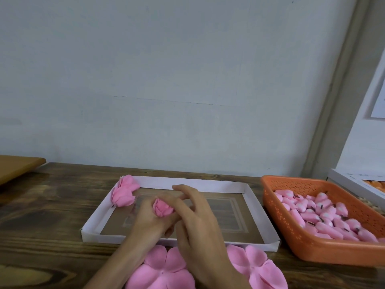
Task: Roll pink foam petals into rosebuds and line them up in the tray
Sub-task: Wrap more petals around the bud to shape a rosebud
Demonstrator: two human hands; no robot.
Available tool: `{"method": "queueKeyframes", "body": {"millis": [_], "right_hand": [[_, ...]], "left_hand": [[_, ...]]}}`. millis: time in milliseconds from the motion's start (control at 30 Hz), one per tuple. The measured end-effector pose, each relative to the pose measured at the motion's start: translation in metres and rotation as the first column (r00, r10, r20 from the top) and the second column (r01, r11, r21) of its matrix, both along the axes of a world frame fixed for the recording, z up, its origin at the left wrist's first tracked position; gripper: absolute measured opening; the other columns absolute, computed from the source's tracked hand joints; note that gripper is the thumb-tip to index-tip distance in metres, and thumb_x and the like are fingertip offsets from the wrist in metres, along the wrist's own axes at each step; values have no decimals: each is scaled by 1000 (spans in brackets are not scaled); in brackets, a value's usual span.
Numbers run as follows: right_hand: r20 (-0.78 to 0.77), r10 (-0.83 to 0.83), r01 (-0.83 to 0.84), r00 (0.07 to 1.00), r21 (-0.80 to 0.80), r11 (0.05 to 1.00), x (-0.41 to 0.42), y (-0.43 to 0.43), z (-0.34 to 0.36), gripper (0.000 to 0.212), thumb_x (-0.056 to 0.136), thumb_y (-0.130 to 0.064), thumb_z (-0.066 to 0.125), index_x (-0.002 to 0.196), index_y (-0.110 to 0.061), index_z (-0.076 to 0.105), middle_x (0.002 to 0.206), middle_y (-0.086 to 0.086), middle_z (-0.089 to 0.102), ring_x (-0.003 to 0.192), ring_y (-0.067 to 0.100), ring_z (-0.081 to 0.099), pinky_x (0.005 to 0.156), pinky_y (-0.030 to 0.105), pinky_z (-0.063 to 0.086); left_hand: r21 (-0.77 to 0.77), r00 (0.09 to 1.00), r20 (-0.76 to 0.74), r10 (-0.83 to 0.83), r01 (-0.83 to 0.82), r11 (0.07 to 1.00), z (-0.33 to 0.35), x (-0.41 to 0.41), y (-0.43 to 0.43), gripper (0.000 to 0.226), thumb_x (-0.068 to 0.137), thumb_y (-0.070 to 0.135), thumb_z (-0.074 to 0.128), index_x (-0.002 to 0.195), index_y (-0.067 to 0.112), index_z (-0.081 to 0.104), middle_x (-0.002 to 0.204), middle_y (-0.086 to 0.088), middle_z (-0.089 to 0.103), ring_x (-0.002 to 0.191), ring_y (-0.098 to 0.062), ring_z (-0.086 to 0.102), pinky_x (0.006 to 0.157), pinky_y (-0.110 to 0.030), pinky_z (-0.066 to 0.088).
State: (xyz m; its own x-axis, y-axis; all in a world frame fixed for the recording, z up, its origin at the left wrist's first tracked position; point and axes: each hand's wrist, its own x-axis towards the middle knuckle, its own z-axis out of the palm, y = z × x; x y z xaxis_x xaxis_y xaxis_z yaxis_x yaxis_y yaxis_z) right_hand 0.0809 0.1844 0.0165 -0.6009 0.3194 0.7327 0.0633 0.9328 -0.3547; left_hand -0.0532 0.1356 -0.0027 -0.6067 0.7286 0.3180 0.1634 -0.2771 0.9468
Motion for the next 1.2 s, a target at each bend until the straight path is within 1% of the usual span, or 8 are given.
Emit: {"method": "queueKeyframes", "body": {"millis": [167,300,467,567,667,800,933,1200], "right_hand": [[-14,-9,9,1000,-10,1000,-1,3,-3,68,74,-5,48,134,-35,62,146,-15,48,126,8,54,89,29,55],[-50,-20,21,999,18,1000,-1,2,-2,62,73,-5,51,125,-34,68,144,-13,53,117,9,61,80,29,58],[-23,-22,22,999,16,1000,-1,2,-2,53,75,-14,44,118,-34,69,146,-12,51,117,8,58,81,31,57],[-52,28,-32,998,-77,996,-2,5,-3,56,78,-13,43,122,-38,67,145,-17,49,121,6,57,91,22,51],[-186,77,-132,980,-307,942,-5,3,-8,49,81,-17,52,123,-40,62,127,-18,56,115,12,62,86,29,56],[-233,84,-186,969,-462,867,-10,-5,-13,42,83,-30,77,119,-39,58,116,-13,68,100,16,70,80,36,60],[-237,148,-251,960,-502,828,-14,-8,-12,43,80,-18,82,117,-25,62,112,-12,74,98,15,73,80,30,61],[-383,176,-415,907,-741,528,-11,-1,-2,22,79,-12,83,97,-8,71,97,11,80,94,28,77,82,35,60]], "left_hand": [[-53,992,-98,76,-82,995,-7,0,5,13,78,-1,77,74,8,69,61,-22,60,51,-34,56,45,-29,43],[-121,982,-157,102,-121,985,-9,-7,-4,29,80,1,82,87,23,64,61,7,66,45,-5,62,41,-21,52],[-92,987,-131,93,-105,990,-8,-6,-4,37,79,0,84,89,29,63,65,15,68,51,3,63,45,-13,51],[11,997,-71,32,-32,999,2,0,-4,25,74,19,87,68,16,63,57,2,57,45,-12,52,41,-18,41],[117,990,133,-39,24,993,7,3,-5,48,64,37,86,71,-3,61,63,-14,54,59,-21,51,58,-30,45],[290,884,388,-260,151,945,12,4,-10,20,68,30,90,64,19,73,62,-2,64,63,-15,68,62,-33,58],[229,784,529,-325,236,944,10,7,-10,63,44,48,102,93,15,80,87,-7,72,77,-18,72,62,-31,58],[289,757,466,-458,359,887,15,10,-15,69,58,36,101,103,-3,67,122,-20,71,116,-35,69,92,-44,56]]}}
